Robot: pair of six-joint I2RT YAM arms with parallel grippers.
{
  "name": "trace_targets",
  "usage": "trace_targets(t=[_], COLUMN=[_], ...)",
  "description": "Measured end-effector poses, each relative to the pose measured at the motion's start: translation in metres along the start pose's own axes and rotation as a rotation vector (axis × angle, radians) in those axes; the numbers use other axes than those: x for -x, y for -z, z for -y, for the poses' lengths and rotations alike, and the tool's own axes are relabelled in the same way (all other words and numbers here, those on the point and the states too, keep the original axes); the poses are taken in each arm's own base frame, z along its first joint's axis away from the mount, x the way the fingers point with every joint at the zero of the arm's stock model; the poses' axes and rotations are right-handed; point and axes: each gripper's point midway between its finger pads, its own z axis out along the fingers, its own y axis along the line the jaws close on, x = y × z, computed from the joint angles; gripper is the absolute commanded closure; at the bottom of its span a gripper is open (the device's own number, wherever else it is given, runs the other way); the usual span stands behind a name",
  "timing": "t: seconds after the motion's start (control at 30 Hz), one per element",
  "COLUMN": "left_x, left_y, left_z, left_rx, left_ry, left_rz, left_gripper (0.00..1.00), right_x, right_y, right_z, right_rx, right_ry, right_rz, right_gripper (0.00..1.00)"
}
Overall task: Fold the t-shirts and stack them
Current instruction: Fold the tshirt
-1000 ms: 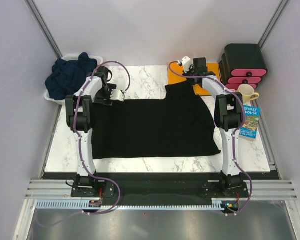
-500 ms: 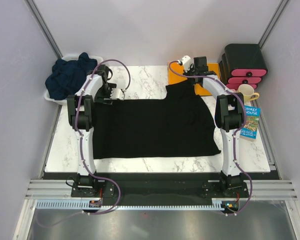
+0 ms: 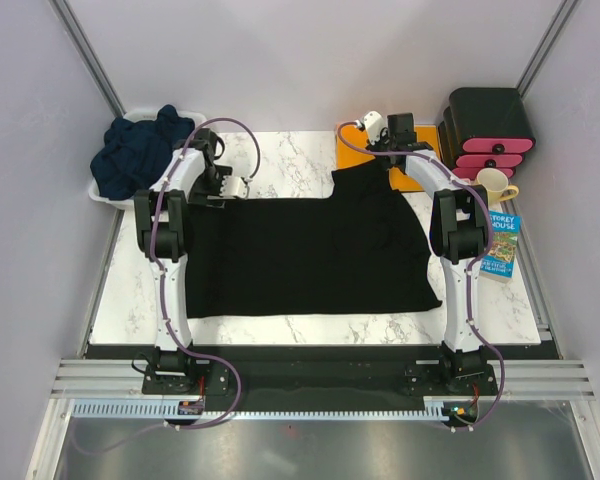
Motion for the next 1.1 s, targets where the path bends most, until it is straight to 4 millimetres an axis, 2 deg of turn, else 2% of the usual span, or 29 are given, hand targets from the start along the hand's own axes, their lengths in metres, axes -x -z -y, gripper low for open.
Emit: trace_targets(t=[0.1,0.17,0.2,0.23,0.3,0.4,0.43,0.47,0.57,0.73,0.93,1.1], left_x=[-0.001,-0.003,-0.003,-0.003,-0.004,-0.004,-0.004,-0.003,-0.004,-0.004,-0.002,0.0], left_y=[0.0,0.0,0.0,0.0,0.0,-0.001,-0.001,-0.001,-0.002,-0.001,0.001,0.005], left_z=[0.005,0.008,0.009,0.011,0.016,0.023,0.026,0.029,0.034,0.033,0.011,-0.003], left_rx=[-0.016,-0.025,-0.03,-0.037,-0.053,-0.081,-0.091,-0.101,-0.125,-0.133,-0.055,0.002], left_ry=[0.015,0.028,0.033,0.037,0.045,0.053,0.056,0.058,0.067,0.099,0.183,0.209], left_rz=[0.001,0.003,0.003,0.003,0.003,0.004,0.004,0.005,-0.005,-0.011,0.009,0.017], left_gripper=[0.19,0.24,0.28,0.37,0.45,0.67,0.88,0.98,0.98,0.98,0.98,0.98], right_x=[0.0,0.0,0.0,0.0,0.001,0.002,0.002,0.002,0.002,0.0,0.002,0.017], right_y=[0.0,0.0,0.0,0.0,0.0,0.0,0.0,0.0,0.0,0.001,0.01,0.029], right_z=[0.0,0.0,0.0,0.0,-0.001,-0.002,-0.002,-0.002,-0.001,0.002,0.011,0.026], right_rx=[0.0,0.0,0.0,0.001,0.001,0.001,0.0,-0.001,-0.006,-0.021,-0.052,-0.089], right_ry=[0.0,0.003,0.007,0.009,0.014,0.022,0.023,0.025,0.034,0.05,0.065,0.077], right_rz=[0.0,0.0,0.0,0.0,0.001,0.0,0.0,-0.001,-0.005,-0.016,-0.025,-0.002], right_gripper=[1.0,1.0,1.0,1.0,1.0,1.0,1.0,1.0,1.0,1.0,1.0,1.0])
